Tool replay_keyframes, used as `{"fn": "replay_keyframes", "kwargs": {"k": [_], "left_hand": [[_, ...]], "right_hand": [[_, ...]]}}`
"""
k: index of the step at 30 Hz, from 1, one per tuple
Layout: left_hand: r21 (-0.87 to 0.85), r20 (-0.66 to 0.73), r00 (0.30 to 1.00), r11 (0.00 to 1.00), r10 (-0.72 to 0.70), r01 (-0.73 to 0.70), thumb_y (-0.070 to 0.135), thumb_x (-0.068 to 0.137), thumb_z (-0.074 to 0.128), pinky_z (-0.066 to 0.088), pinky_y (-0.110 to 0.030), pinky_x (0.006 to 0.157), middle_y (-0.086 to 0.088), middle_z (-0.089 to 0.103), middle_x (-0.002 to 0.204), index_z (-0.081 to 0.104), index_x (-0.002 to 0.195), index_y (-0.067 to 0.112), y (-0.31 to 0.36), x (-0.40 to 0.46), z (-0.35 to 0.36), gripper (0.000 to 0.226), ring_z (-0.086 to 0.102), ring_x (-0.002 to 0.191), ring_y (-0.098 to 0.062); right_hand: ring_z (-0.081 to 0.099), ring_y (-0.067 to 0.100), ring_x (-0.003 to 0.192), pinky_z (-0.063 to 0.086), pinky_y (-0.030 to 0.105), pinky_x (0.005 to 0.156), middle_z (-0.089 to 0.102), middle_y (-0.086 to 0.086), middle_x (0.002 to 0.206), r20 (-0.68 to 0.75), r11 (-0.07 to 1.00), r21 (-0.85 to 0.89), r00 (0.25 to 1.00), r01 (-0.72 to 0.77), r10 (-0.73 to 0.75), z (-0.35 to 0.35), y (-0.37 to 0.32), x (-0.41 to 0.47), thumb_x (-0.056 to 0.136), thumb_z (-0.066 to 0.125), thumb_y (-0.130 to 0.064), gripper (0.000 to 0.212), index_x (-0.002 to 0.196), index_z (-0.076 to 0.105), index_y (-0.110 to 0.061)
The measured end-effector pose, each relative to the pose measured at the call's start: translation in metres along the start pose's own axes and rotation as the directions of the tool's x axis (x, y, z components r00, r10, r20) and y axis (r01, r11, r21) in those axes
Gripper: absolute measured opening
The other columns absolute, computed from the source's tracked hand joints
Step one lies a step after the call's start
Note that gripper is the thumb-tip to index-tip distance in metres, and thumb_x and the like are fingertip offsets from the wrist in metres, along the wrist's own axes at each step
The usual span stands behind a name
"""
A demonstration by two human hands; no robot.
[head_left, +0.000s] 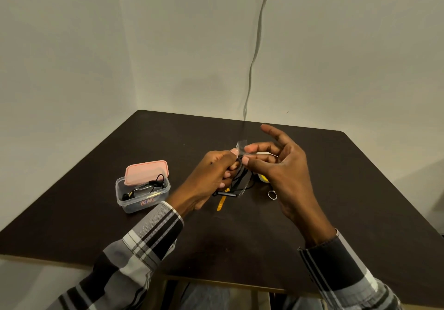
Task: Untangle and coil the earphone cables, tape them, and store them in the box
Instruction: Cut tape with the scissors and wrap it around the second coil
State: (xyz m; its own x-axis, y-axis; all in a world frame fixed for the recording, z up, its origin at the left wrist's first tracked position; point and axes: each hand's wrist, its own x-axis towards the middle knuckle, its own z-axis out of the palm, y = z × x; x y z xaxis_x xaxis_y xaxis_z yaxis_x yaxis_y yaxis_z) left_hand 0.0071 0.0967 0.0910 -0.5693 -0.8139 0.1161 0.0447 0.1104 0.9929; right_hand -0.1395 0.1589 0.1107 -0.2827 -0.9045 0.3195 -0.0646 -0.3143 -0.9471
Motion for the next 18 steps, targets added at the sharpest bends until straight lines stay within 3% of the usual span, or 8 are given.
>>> {"fn": "replay_keyframes", "kwargs": {"k": [8,12,15,18], "left_hand": [[0.048,0.005,1.0,0.999,0.016,-0.016,0.032,0.106,0.032,0.024,-0.017,0.042,0.007,0.037,0.054,0.048,0.074,0.011,-0.001,0.0,0.001,0.042,0.028,0.042,-0.003],[0.104,0.035,0.998,0.993,0.052,-0.055,0.044,0.103,0.033,0.026,-0.018,0.043,0.011,0.037,0.054,0.052,0.073,0.012,0.002,-0.004,0.002,0.048,0.029,0.044,-0.004],[0.247,0.068,0.991,0.961,0.115,-0.129,0.047,0.097,0.043,0.026,-0.019,0.045,0.013,0.037,0.05,0.059,0.081,0.009,-0.001,-0.006,0.004,0.044,0.03,0.044,-0.003],[0.19,0.086,0.987,0.97,0.138,-0.152,0.033,0.102,0.045,0.025,-0.02,0.044,0.013,0.036,0.052,0.061,0.082,0.01,-0.003,-0.005,0.005,0.034,0.029,0.044,-0.004]], "right_hand": [[0.072,0.005,0.085,0.058,0.022,0.078,0.074,-0.002,0.096,-0.033,0.947,-0.303,0.991,0.111,-0.126,0.001,0.009,-0.001,0.074,0.085,-0.006,0.08,0.143,0.047,-0.018],[0.066,0.0,0.097,0.047,0.011,0.084,0.074,-0.015,0.102,0.015,0.867,-0.477,0.988,0.142,-0.154,-0.006,0.007,0.001,0.07,0.089,-0.023,0.086,0.145,0.046,-0.02],[0.062,0.003,0.105,0.054,0.027,0.089,0.066,-0.013,0.124,0.064,0.814,-0.562,0.989,0.147,-0.135,-0.015,0.005,0.007,0.069,0.089,-0.026,0.094,0.15,0.04,-0.023],[0.059,0.004,0.12,0.053,0.034,0.099,0.065,-0.01,0.13,0.189,0.842,-0.523,0.981,0.134,-0.039,-0.023,0.004,0.012,0.072,0.086,-0.024,0.095,0.152,0.035,-0.025]]}}
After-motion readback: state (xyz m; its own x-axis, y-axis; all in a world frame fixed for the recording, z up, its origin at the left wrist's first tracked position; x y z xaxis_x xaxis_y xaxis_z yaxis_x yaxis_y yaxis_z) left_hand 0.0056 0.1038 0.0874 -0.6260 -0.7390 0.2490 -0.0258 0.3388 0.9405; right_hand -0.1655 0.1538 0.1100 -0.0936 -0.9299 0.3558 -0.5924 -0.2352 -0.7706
